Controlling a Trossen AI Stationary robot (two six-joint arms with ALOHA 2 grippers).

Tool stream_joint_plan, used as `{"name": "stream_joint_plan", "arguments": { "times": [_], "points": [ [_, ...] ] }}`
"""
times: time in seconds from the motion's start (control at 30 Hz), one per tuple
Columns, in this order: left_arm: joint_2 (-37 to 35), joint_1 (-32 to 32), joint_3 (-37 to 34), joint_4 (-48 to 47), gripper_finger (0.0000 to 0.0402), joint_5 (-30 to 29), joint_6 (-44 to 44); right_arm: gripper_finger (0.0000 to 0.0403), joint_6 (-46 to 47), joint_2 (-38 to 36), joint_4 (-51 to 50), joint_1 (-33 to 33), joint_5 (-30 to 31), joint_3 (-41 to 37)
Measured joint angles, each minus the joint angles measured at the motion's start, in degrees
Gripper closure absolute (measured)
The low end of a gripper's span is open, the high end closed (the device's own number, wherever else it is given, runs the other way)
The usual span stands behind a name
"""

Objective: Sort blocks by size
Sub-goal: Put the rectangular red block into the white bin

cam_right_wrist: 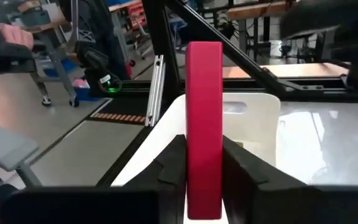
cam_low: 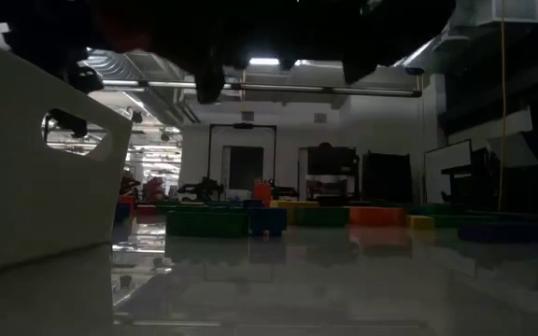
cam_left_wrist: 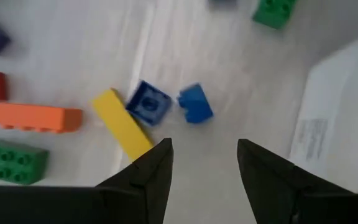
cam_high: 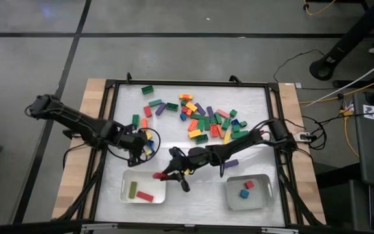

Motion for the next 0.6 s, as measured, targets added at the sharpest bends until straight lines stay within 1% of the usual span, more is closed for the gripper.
{"name": "stream_joint_plan", "arguments": {
  "times": [0.23,0.37,0.6],
  "points": [
    [-0.59,2.81,0.00,0.02,0.0235,-0.42,-0.03,0.0325,0.91,3.80,2.64,-0.11,0.03,0.00],
    [-0.57,3.93,0.00,0.07,0.0235,-0.41,-0.05,0.0324,0.87,4.19,2.70,-0.09,2.46,0.00],
    [-0.57,5.07,0.00,0.23,0.0235,-0.41,-0.08,0.0323,0.85,4.19,3.22,-0.13,2.74,0.02]
  ]
}}
